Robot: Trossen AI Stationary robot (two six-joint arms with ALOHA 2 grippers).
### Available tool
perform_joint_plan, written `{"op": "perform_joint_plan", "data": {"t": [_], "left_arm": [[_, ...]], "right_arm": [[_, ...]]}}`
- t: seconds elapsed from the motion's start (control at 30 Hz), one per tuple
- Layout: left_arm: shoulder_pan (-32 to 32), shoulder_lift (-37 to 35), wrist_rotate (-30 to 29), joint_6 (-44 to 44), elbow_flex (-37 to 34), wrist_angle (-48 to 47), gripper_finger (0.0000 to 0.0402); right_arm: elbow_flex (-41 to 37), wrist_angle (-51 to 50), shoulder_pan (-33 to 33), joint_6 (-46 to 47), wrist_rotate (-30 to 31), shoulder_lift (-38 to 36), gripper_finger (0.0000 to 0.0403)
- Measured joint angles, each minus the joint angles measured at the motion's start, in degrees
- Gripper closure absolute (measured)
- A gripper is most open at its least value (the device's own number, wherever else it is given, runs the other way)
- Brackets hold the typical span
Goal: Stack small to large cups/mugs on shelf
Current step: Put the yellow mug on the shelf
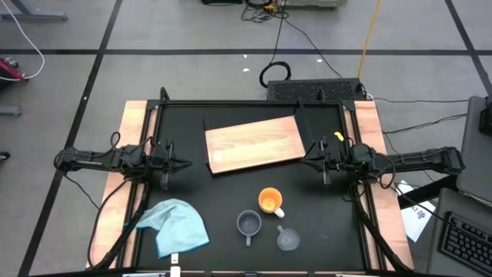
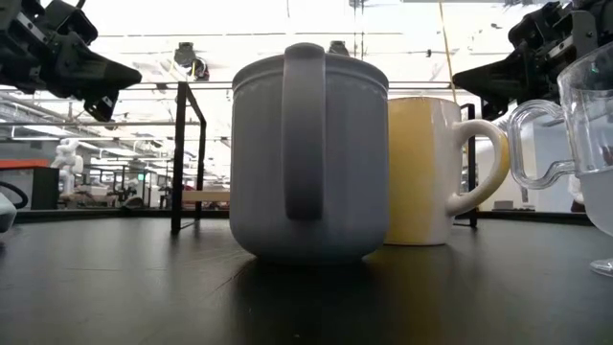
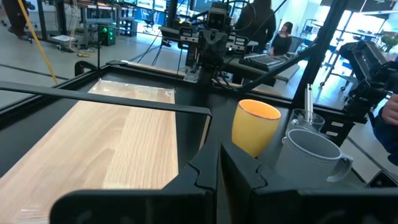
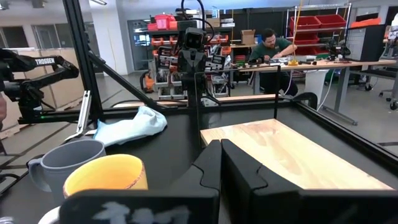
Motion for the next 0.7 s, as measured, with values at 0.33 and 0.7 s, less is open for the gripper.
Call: {"op": "perform_joint_plan", "data": {"t": [0.33,0.7], "left_arm": [[-0.01,0.0,0.02,-0.03,-0.01,-0.12,0.038],[-0.01,0.0,0.09,-0.56,0.01,-0.19,0.038]], "right_arm": [[3.13,-2.82,0.04,-4.58,-4.46,0.13,0.0398],[21.2,-21.88,0.28,-4.09,-5.16,7.48,0.0263]]}}
